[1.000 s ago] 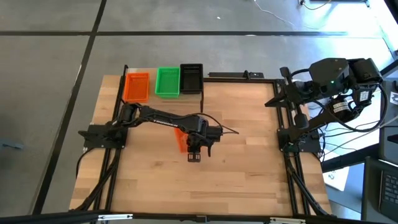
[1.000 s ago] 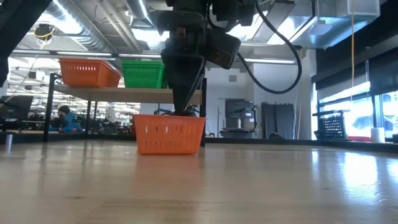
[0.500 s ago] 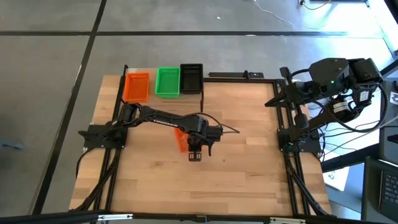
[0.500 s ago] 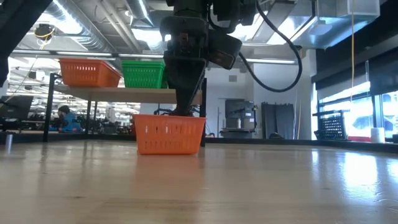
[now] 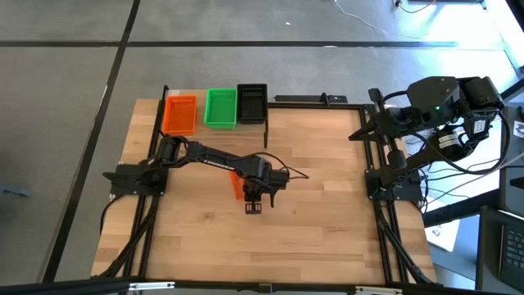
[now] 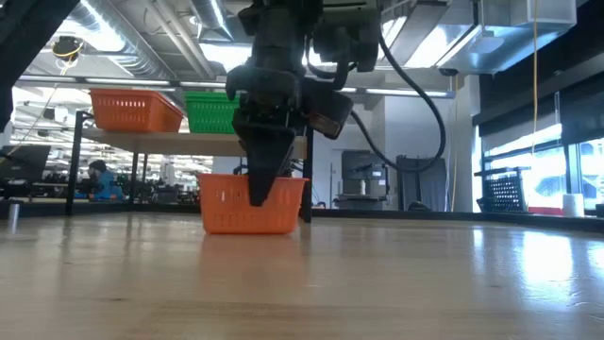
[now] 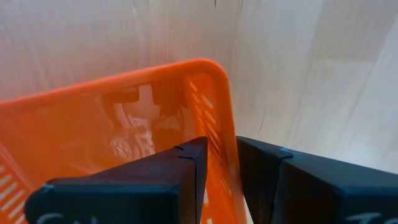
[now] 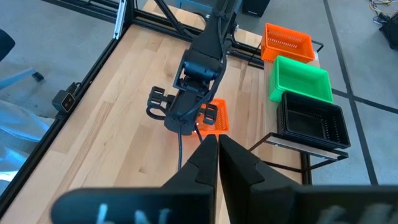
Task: Stack baskets on shelf by color
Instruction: Stack the orange bin on the orange bins on the shelf
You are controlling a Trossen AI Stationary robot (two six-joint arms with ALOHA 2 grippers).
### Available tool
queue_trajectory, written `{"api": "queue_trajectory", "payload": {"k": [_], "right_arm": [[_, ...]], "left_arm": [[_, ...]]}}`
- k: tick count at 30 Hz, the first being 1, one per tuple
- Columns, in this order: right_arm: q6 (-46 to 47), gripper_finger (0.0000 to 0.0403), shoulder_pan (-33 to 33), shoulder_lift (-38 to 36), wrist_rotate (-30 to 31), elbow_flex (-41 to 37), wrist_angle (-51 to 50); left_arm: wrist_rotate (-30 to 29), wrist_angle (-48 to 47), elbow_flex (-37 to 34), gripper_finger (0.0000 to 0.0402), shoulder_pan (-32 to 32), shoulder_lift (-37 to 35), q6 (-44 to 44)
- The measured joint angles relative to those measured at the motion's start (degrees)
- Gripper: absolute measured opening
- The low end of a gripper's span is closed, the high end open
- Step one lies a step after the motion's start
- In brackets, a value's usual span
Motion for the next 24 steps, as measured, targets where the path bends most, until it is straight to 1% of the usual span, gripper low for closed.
{"api": "queue_trajectory", "payload": {"k": [12,24], "right_arm": [[-0.01,0.0014,-0.01,0.00,0.02,0.00,0.01],[0.16,0.0014,-0.01,0.00,0.02,0.00,0.00]], "left_arm": [[-0.37,3.73,-0.50,0.0069,0.07,0.00,0.33],[-0.37,4.31,-0.50,0.0066,0.07,1.20,0.46]]}}
